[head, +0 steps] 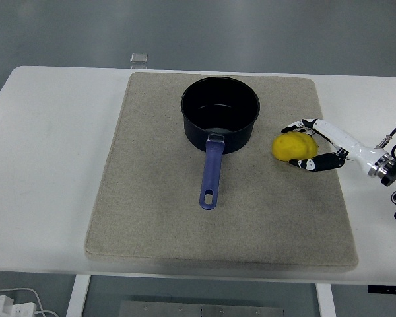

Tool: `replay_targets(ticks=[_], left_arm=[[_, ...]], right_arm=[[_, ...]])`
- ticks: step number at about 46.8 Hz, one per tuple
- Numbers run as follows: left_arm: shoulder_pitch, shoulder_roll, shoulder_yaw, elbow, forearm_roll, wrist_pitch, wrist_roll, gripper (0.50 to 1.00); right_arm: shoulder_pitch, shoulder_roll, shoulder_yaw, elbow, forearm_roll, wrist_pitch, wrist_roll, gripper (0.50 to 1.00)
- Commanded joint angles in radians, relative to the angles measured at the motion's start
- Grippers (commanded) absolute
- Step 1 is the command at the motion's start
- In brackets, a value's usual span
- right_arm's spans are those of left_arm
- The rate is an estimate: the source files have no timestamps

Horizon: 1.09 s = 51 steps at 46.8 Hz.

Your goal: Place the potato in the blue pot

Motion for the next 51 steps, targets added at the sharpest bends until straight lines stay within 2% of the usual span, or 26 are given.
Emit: replay_targets(ticks=[1,21,37,51], left_arm=[[0.0,0.0,0.0,0.0,0.0,0.0,0.0,0.992],[0.0,0.0,0.002,-0.002,0.0,-0.001,0.0,0.992],[0.0,0.0,0.0,-0.002,0.0,-0.001,0.0,0.994],[0.0,0.0,0.0,-0.008,0.0,-0.001,-0.001,0.994]], right_arm=[[0.012,-0.002,0.004,0.002,0.009,0.004,-0.008,0.5],[0.178,0.004,-0.011,0.012,0.09,0.03,-0.05,0.5],[0.327,0.139,-0.121,-0.006,0.136,0.047,-0.102,0.5],[0.39,0.262,-0.167,-0.132,0.146,0.047,-0.1,0.5]])
